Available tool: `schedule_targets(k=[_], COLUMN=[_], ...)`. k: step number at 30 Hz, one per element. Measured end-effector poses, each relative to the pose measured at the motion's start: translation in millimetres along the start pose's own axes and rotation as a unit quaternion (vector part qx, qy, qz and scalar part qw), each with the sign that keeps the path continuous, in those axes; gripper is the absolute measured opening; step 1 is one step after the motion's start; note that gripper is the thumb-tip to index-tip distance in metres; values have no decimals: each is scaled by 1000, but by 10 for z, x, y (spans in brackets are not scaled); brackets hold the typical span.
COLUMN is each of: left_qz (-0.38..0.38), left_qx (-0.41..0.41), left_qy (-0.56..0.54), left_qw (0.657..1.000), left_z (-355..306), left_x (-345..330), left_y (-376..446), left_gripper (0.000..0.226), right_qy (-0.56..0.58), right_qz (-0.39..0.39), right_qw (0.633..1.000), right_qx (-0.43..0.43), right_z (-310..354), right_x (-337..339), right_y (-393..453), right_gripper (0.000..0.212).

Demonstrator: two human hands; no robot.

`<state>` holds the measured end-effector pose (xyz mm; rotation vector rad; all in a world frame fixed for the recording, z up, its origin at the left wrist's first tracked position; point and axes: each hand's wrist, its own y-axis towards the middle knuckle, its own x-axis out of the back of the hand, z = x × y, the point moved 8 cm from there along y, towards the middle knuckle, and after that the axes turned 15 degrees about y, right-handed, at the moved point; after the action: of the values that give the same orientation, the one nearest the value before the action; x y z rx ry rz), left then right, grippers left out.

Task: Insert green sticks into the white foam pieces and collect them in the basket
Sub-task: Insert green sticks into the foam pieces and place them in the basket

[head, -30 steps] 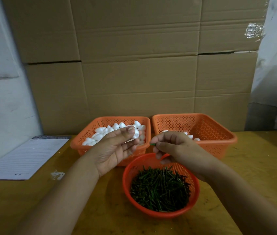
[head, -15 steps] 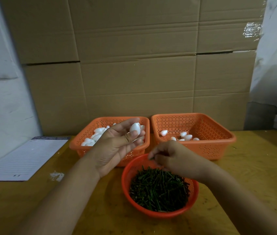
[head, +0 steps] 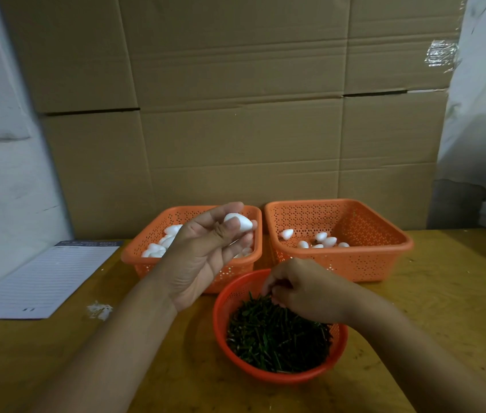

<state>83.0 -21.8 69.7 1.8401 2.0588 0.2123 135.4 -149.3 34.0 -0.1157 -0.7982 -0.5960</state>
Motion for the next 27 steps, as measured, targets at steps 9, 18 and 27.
schedule_targets(k=[9,18,27], left_qz=[-48,-5,24], left_qx=[-13,-29,-8], left_qy=[44,66,7], left_qw=[998,997,1000], left_z=[-14,-35,-26], left_x=[79,1,-53], left_y=[11,-19,-29], left_gripper=[41,39,30], right_qy=[-12,-21,-22], right_qz=[3,10,10], right_qw=[1000,1000,1000], right_qx=[2,-7,-6], right_z=[-25,-31,-16], right_x=[-10,-17,-16], right_y=[10,2,0], right_gripper=[27,27,28])
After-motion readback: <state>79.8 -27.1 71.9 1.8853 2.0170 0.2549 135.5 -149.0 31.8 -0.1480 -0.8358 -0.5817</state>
